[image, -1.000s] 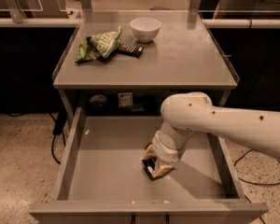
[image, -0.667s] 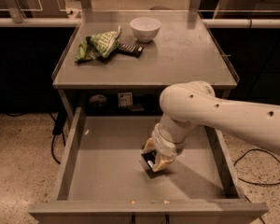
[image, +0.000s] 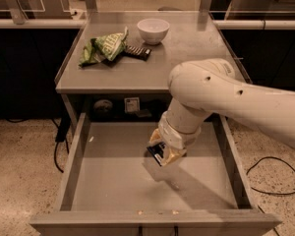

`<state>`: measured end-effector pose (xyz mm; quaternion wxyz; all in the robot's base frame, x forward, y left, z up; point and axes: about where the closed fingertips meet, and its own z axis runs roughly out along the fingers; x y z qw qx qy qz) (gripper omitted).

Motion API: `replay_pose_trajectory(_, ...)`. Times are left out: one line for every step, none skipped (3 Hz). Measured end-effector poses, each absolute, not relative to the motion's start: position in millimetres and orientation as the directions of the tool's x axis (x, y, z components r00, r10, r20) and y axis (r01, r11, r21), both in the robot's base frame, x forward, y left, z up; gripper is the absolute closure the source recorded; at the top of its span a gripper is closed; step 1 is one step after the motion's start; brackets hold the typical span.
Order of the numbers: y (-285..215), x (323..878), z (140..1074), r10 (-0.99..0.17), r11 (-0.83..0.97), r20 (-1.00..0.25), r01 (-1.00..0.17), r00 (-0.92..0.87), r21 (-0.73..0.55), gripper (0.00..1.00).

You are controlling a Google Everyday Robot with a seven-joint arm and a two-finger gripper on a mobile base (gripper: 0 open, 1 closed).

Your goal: Pick rxbar blueberry from top drawer and place on counter

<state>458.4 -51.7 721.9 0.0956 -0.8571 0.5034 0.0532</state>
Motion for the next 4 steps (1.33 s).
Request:
replay_pose_trajectory(-48, 466, 774, -0.837, -0.509, -0.15, -0.849, 0.527, -0.14, 1.0)
replay_pose_trajectory(-44, 478, 827, -0.826, -0.538, -0.104, -0.829, 0.555, -0.149, 1.0)
replay_pose_trajectory(-39, 493, 875, -0.817, -0.56, -0.067, -0.816, 0.573, -0.146, 1.0)
replay_pose_trajectory(-37, 493, 871, -0.813, -0.566, -0.065, -0.813, 0.578, -0.139, 1.0)
